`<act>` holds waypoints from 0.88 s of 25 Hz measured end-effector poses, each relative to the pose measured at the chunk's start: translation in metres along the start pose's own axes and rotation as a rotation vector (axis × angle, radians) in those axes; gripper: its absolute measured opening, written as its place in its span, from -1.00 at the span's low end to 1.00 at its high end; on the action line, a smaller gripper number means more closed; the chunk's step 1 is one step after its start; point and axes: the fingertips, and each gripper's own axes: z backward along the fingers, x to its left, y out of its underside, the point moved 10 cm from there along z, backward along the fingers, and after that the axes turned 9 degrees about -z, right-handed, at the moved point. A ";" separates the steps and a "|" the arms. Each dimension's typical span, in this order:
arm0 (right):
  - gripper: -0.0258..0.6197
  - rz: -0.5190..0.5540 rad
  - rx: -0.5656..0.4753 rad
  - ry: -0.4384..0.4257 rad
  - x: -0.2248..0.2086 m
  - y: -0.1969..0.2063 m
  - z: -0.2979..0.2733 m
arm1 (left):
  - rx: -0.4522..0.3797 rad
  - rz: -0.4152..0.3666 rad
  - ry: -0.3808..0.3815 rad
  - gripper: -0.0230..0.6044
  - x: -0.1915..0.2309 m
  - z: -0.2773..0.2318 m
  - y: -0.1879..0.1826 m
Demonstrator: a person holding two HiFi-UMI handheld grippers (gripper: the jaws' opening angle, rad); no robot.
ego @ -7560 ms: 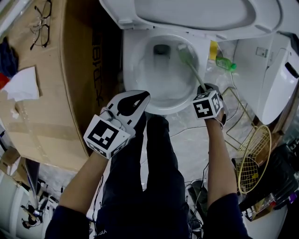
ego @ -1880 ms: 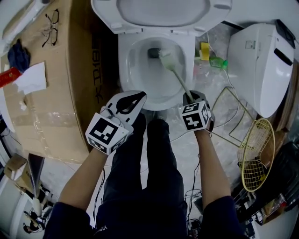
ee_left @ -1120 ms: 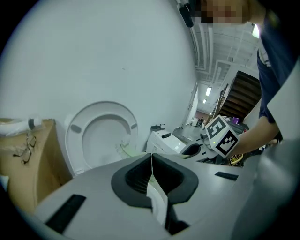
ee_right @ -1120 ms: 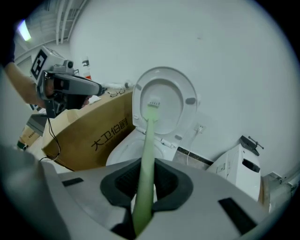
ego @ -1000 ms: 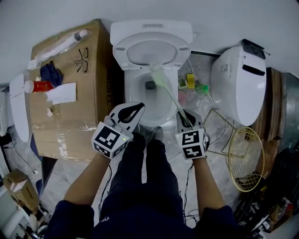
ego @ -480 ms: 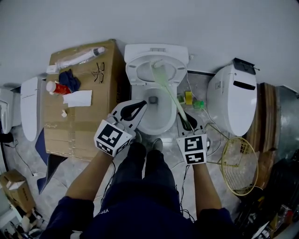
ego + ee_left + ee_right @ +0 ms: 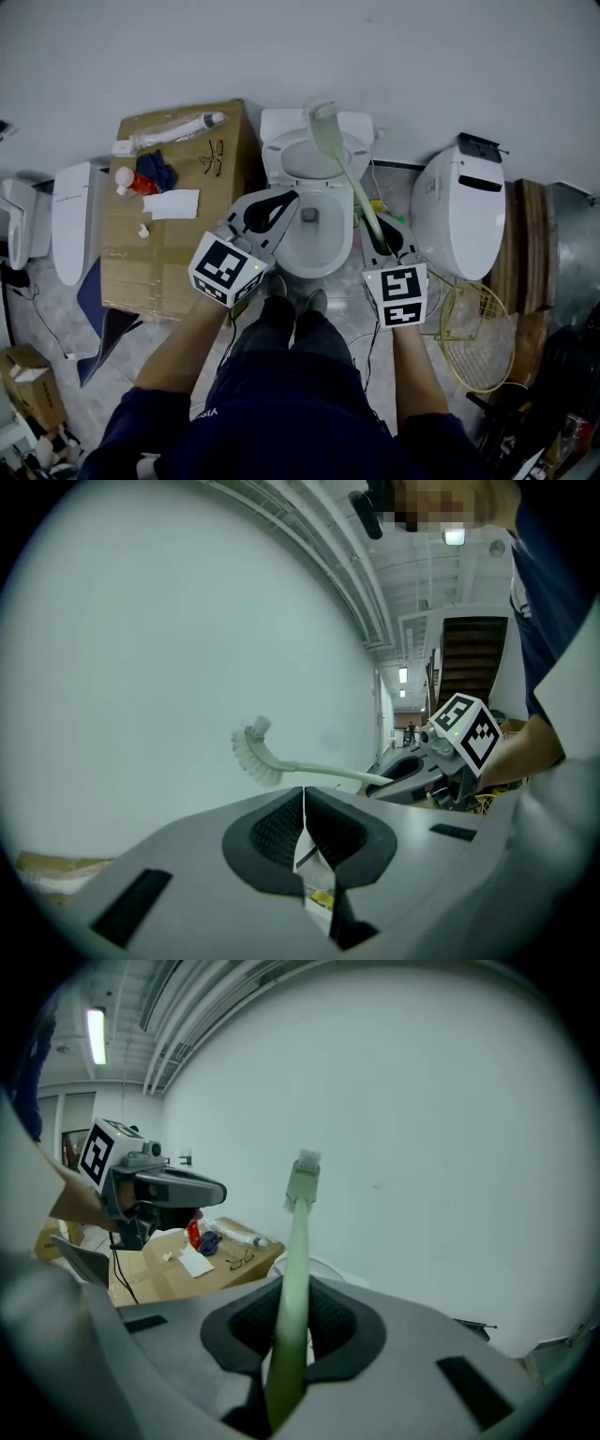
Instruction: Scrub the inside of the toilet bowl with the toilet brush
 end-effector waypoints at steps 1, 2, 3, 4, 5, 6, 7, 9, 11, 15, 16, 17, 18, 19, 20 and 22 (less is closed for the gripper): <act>-0.76 0.002 -0.011 0.000 0.000 -0.005 0.003 | -0.007 -0.004 -0.003 -0.82 0.000 0.002 -0.005; -0.76 0.004 -0.022 0.002 0.001 -0.009 0.007 | -0.013 -0.009 -0.005 -0.82 0.000 0.003 -0.009; -0.76 0.006 -0.032 0.004 0.002 -0.013 0.010 | -0.020 -0.013 -0.006 -0.82 0.000 0.005 -0.013; -0.76 0.006 -0.041 0.005 0.003 -0.017 0.013 | -0.027 -0.017 -0.007 -0.82 0.000 0.007 -0.017; -0.76 0.006 -0.050 0.005 0.004 -0.020 0.016 | -0.033 -0.021 -0.009 -0.82 -0.001 0.009 -0.021; -0.76 0.006 -0.059 0.006 0.005 -0.023 0.019 | -0.040 -0.025 -0.010 -0.82 -0.001 0.011 -0.024; -0.76 0.008 -0.068 0.006 0.006 -0.026 0.023 | -0.047 -0.029 -0.012 -0.82 -0.002 0.013 -0.028; -0.76 0.014 -0.084 0.009 0.007 -0.031 0.029 | -0.060 -0.036 -0.014 -0.82 -0.003 0.017 -0.034; -0.76 0.024 -0.098 0.012 0.008 -0.037 0.035 | -0.070 -0.041 -0.017 -0.82 -0.004 0.020 -0.039; -0.76 0.042 -0.122 0.019 0.010 -0.044 0.044 | -0.076 -0.047 -0.023 -0.82 -0.004 0.025 -0.043; -0.76 0.045 -0.127 0.020 0.010 -0.045 0.046 | -0.077 -0.047 -0.023 -0.82 -0.004 0.025 -0.044; -0.76 0.048 -0.132 0.020 0.011 -0.047 0.048 | -0.079 -0.047 -0.024 -0.82 -0.004 0.026 -0.045; -0.76 0.051 -0.137 0.020 0.011 -0.048 0.050 | -0.082 -0.047 -0.025 -0.82 -0.005 0.027 -0.046; -0.76 0.052 -0.141 0.018 0.011 -0.050 0.052 | -0.085 -0.047 -0.027 -0.82 -0.005 0.028 -0.048; -0.76 0.053 -0.143 0.015 0.012 -0.051 0.053 | -0.086 -0.047 -0.029 -0.82 -0.006 0.028 -0.049; -0.76 0.051 -0.146 0.010 0.011 -0.052 0.057 | -0.087 -0.047 -0.029 -0.82 -0.008 0.028 -0.050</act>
